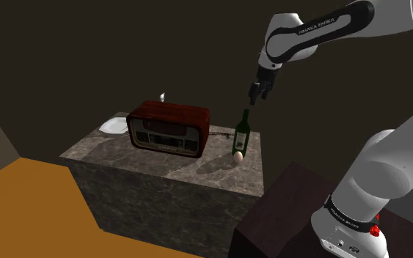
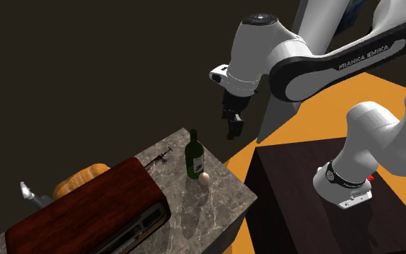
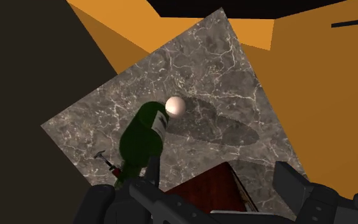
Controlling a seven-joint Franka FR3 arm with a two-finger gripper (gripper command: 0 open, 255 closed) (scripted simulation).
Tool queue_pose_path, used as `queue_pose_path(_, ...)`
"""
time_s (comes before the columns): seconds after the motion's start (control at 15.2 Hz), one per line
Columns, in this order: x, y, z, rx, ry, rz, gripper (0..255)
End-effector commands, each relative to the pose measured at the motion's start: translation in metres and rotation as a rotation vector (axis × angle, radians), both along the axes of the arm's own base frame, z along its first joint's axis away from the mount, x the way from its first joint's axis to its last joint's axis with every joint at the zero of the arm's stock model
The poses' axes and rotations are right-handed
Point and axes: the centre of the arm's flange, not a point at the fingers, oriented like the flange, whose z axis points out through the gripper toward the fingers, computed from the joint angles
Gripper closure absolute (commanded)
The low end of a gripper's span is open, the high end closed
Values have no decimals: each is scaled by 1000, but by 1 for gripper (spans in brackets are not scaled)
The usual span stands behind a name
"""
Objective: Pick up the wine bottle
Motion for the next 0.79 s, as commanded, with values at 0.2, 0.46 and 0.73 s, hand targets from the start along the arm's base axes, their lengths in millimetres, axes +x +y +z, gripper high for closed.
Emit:
queue_pose_path(0.2,37,-42,-41,-5,0,3,0)
queue_pose_path(0.46,66,-72,-73,-8,1,4,0)
queue_pose_path(0.73,94,-102,-106,-11,2,6,0)
